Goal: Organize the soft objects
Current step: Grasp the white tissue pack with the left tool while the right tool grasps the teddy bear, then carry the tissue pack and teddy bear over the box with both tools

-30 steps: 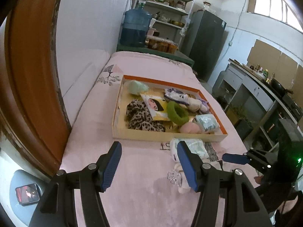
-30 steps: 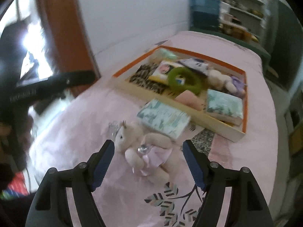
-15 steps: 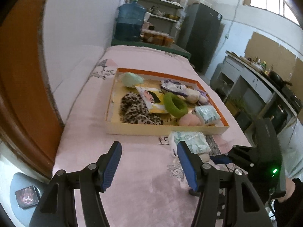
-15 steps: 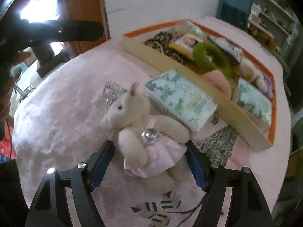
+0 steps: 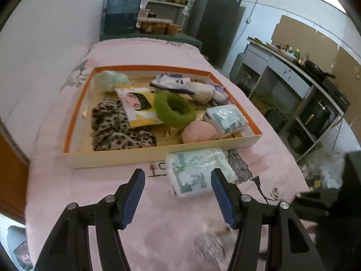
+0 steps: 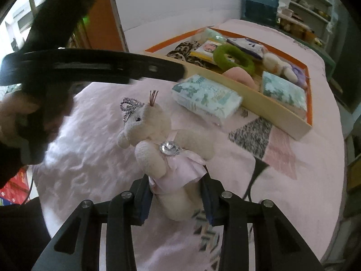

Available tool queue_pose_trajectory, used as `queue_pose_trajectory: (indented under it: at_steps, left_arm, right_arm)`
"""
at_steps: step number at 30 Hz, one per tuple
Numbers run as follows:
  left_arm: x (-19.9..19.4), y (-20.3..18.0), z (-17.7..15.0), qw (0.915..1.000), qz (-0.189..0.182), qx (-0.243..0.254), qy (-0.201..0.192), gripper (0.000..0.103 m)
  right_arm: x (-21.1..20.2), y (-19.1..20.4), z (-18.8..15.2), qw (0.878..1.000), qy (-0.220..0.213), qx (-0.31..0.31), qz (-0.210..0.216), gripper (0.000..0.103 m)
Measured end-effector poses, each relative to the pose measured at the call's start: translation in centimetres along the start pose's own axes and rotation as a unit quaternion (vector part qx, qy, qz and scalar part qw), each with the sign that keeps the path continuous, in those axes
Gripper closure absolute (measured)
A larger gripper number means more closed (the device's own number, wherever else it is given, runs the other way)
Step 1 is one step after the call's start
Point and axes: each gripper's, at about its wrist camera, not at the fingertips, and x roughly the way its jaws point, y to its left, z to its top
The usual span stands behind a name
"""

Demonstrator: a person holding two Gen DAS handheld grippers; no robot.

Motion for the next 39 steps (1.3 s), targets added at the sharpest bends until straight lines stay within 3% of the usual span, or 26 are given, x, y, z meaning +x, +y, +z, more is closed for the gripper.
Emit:
queue_pose_trajectory:
  at_steps: [5,9,10,12,15,17,27,39]
  left_arm:
    - [2.4,0.3,0.1,0.9997,-0.004,-0.016,0.016,0.043]
    - [3.7,0.5,-0.5,0.9985,-0.029,-0.038,0.028,0.044]
    - [3.6,0.3,-0.7,0.9987,-0.028,-0.037,0.023,0.047]
    - [3.6,0.1,-0.8,0.9983,-0.04,-0.037,0.022,0.063]
    - [3.1,-0.3,-1.2,0.9989,-0.037,-0.029,0.005,0.079]
    - [2.5,-0.4,-1.3,0.9989,-0.038,-0.025,-0.009,0.082]
    - [-0.6,1.1,-1.6,0.9966,-0.046,-0.051,-0.045,0.085]
    - [-5.0,1.8,-0.7,0.9945,-0.022,-0.061,-0.082,0.084]
  right_arm:
    - [-1.1,0.1,-1.1,1.0,-0.007,0.016,0.002,0.064]
    - [-1.4,-0.4,-1.7,1.0,-0.005,0.027,0.002,0.064]
    - [-1.3,-0.5,-1.7,1.0,-0.005,0.03,0.004,0.064]
    - [-1.2,-0.5,-1.9,0.999,-0.006,0.033,0.007,0.064]
    - [-0.9,-0.6,-1.8,0.999,-0.008,0.038,0.009,0.064]
    - [-0.9,-0.6,-1.9,0.999,-0.011,0.043,0.01,0.064]
    - [-1.6,-1.0,-1.5,0.997,-0.035,0.067,0.009,0.064]
    - [-3.1,0.3,0.0,0.997,-0.058,0.059,-0.006,0.064]
